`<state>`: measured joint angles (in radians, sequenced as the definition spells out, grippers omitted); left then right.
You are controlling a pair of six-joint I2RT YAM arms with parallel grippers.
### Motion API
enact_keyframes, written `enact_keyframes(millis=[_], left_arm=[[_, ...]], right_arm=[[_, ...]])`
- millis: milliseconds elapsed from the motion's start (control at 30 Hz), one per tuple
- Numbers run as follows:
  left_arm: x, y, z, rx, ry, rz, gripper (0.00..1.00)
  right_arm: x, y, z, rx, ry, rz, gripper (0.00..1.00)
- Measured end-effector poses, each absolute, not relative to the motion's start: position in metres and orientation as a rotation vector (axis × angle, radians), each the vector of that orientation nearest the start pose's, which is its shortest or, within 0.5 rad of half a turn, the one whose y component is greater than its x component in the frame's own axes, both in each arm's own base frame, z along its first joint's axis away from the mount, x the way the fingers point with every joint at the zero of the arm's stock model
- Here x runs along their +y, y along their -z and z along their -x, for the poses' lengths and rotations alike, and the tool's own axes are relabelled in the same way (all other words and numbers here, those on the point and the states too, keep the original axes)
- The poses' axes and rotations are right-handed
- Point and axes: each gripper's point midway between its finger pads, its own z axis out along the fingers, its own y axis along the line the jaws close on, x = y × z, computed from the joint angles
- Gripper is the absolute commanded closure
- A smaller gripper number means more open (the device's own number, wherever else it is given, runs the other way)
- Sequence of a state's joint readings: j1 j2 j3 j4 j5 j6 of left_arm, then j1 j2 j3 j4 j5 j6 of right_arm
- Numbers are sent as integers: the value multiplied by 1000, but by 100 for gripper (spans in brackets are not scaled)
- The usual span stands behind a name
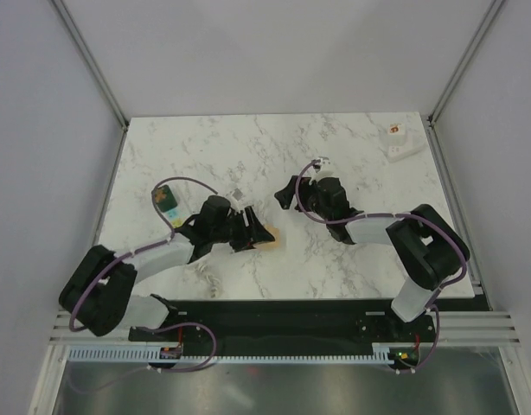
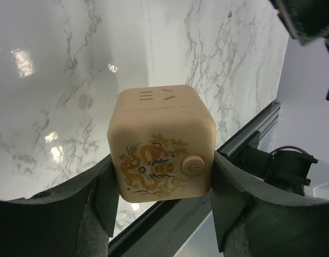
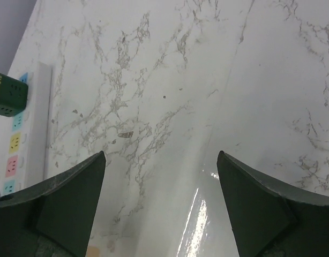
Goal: Pull the plug off the socket
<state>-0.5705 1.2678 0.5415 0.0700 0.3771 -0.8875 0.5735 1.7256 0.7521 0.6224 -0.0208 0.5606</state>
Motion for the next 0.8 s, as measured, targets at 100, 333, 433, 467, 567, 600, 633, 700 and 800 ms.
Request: enact_keyframes(millis=[100,333,433,467,567,600,633,700,800], left_arm=[[-275,-78,-233,2477,1161,142,98],[-297,-87,-252,2399,1186,99,85],[-301,-83,-258,2402,1179,104,80],[-301,-78,-259,2416,1171,109,79],[-301,-67,-258,2447,1153,119,78],[-300,-64,-258,2457,1146,123,77],[-300,-61,-257,2465,1142,125,75],[-299,-58,-257,2475,1134,129,71],[-298,-57,-256,2480,1126,134,38]], right_arm=[[270,-99,-382,1950,-778,12,7],[252,-104,-390,1910,-759,-44,7],[250,-105,-391,1897,-764,-54,7],[250,-105,-391,1896,-767,-56,7],[250,-106,-391,1892,-775,-59,7],[250,-107,-391,1890,-780,-60,7],[250,-108,-391,1888,-782,-62,7],[250,-109,-391,1885,-788,-62,7],[251,-110,-392,1880,-802,-63,7]])
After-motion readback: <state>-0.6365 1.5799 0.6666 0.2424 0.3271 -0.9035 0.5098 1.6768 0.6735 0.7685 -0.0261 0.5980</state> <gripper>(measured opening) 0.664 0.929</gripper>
